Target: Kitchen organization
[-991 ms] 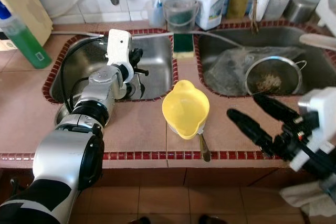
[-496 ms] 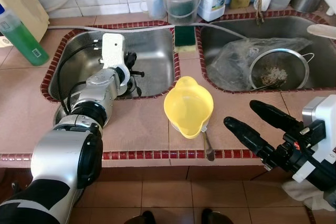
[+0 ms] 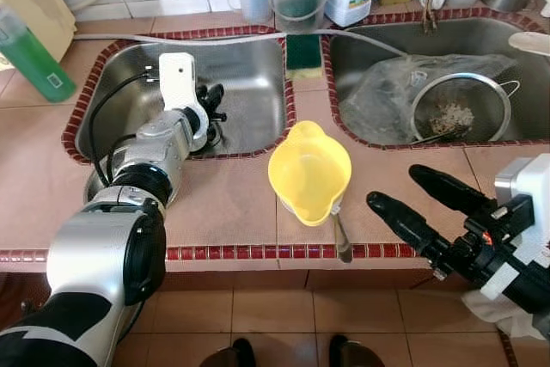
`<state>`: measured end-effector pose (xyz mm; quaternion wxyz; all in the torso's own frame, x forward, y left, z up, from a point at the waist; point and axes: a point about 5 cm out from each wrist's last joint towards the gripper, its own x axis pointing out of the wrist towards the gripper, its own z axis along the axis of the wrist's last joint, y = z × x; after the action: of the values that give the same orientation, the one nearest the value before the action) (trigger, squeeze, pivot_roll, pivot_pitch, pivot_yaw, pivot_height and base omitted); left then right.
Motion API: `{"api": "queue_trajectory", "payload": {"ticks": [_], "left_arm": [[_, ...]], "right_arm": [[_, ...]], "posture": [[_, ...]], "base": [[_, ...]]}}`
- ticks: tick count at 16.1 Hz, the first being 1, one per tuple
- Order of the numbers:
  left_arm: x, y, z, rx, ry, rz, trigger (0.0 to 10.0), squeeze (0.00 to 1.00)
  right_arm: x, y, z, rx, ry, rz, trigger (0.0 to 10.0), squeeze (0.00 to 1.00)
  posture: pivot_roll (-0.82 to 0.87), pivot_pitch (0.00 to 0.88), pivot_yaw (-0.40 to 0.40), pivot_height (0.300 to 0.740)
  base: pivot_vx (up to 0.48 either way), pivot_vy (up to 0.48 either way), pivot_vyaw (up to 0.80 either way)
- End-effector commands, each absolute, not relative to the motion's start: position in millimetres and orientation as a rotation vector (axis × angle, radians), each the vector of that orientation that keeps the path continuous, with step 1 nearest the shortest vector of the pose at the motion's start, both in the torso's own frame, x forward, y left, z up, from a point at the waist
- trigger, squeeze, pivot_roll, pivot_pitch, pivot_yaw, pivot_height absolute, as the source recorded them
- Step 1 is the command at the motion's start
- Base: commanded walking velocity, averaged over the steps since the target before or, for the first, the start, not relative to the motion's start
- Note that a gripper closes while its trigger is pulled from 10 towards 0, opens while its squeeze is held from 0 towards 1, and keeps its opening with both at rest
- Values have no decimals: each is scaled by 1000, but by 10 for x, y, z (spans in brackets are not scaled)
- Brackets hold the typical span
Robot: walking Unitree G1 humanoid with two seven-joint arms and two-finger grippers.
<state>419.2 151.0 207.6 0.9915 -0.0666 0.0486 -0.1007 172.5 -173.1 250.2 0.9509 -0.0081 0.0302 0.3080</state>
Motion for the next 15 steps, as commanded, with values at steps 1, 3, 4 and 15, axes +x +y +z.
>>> {"api": "queue_trajectory", "payload": {"ticks": [1, 3, 4, 15], "left_arm": [[4198, 1585, 2113, -124, 103, -192, 10000, 1000], [4198, 1594, 2114, -128, 103, -190, 10000, 1000], [4198, 1600, 2115, -127, 102, -189, 10000, 1000], [4172, 1740, 2350, -90, -40, -345, 10000, 0]], "right_arm": [[1710, -1722, 2529, -22, 50, 636, 10000, 0], [1727, -1707, 2537, -15, 49, 639, 10000, 0], [1731, -1693, 2530, -11, 51, 641, 10000, 0], [2179, -1585, 2526, 21, -19, 546, 10000, 0]], "posture": [[-330, 260, 126, 740], [-325, 260, 125, 740], [-319, 257, 124, 740], [-225, 176, 85, 740]], "base": [[0, 0, 0], [0, 0, 0], [0, 0, 0], [0, 0, 0]]}}
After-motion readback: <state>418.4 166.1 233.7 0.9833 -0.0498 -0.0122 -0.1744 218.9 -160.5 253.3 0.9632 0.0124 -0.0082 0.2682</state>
